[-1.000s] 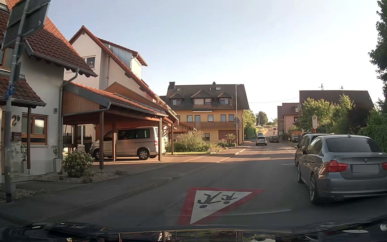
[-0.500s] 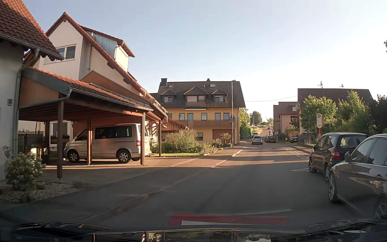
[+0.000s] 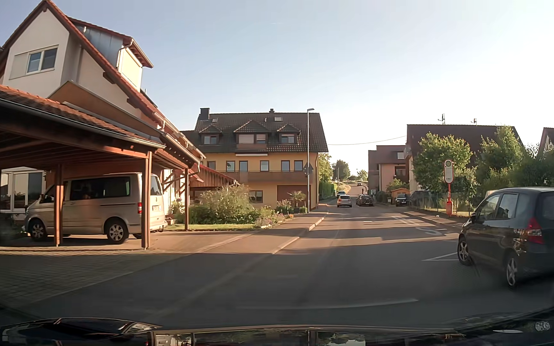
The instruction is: Follow the waypoints while adhering to traffic rules and regulations
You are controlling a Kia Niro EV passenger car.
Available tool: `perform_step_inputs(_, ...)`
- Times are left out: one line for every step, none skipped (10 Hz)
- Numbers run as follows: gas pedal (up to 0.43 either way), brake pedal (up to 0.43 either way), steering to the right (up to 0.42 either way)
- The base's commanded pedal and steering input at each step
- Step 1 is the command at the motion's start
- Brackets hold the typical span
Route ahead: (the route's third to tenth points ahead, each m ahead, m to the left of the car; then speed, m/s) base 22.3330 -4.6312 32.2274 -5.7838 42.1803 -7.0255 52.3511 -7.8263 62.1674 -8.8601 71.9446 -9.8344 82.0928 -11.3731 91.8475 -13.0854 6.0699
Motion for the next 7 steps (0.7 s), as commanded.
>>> perform_step_inputs(0.177, 0.0, 0.115)
perform_step_inputs(0.177, 0.0, 0.115)
perform_step_inputs(0.177, 0.0, 0.114)
perform_step_inputs(0.177, 0.0, 0.113)
perform_step_inputs(0.177, 0.0, 0.11)
perform_step_inputs(0.177, 0.0, 0.106)
perform_step_inputs(0.177, 0.0, 0.099)
